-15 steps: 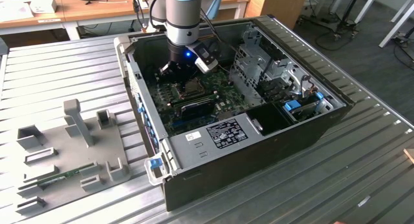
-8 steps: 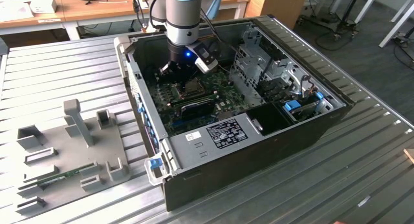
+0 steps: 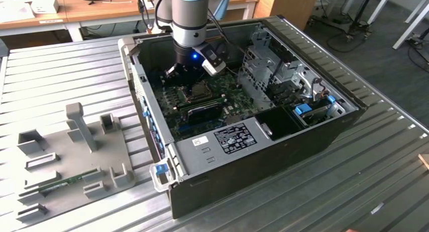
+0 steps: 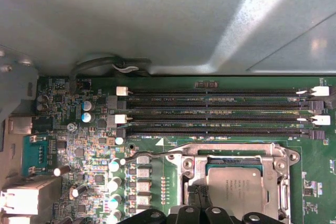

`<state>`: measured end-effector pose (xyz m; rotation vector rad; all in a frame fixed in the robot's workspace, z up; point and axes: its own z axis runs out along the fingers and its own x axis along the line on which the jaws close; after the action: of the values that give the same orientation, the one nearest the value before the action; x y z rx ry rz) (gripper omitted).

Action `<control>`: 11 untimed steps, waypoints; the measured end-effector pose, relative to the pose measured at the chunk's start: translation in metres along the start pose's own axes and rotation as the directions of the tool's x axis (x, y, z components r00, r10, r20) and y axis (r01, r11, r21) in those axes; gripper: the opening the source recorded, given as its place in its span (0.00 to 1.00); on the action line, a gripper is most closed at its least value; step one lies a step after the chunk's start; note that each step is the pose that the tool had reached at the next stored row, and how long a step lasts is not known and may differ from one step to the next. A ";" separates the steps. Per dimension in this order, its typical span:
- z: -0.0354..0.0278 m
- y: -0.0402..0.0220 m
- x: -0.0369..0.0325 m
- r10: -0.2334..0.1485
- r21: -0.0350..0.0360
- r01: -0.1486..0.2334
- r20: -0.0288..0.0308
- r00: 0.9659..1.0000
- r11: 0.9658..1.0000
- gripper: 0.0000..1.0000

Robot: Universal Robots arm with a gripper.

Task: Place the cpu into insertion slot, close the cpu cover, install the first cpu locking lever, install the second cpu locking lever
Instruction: 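Close the cpu cover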

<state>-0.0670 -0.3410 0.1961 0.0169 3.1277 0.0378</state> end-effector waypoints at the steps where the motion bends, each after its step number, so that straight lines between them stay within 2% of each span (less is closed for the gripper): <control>1: -0.0002 0.0001 -0.0001 0.000 0.000 0.000 0.000 1.000 1.000 0.10; 5: -0.0024 0.0011 -0.0007 0.000 -0.004 0.000 0.002 1.000 1.000 0.10; 11: -0.0076 0.0010 -0.0006 0.000 -0.002 0.000 0.002 1.000 1.000 0.10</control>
<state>-0.0665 -0.3402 0.2037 0.0169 3.1261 0.0415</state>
